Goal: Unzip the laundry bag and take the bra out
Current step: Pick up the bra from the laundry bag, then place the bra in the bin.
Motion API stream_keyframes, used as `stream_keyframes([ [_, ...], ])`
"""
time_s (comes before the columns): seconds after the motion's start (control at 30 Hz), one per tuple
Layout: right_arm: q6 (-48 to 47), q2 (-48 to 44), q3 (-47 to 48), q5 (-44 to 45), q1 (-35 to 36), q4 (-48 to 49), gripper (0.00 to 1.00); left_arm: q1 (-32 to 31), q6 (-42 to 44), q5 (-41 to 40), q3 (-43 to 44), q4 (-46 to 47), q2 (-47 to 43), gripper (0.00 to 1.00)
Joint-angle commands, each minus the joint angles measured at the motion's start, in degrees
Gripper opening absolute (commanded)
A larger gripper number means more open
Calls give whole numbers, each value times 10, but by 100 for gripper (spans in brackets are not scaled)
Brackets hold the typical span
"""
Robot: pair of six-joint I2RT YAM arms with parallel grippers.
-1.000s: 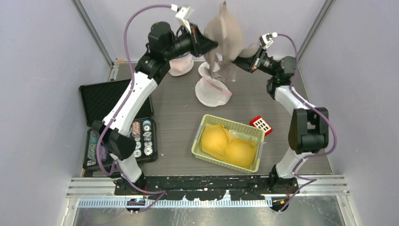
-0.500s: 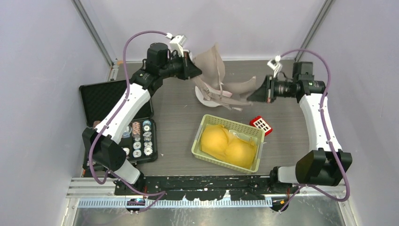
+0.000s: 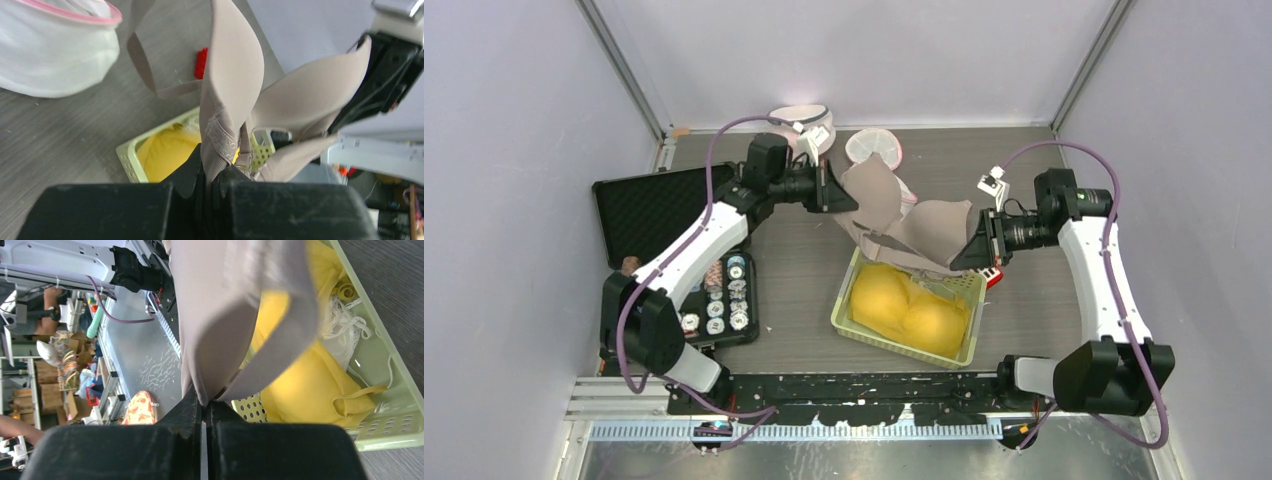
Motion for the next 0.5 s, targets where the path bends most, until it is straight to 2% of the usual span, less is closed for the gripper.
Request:
stream_keyframes([
  [0.0,-11,-35,-8,-4,-5,2,1,-3,64,87,-64,88,-76,0],
  [0.23,-101,-3,-7,60,-5,-78,1,-39,101,67,-97,12,-73,0],
  [0.47,-108,13,-9,122,-5,-80,1,-76,75,59,-149,59,-59,0],
])
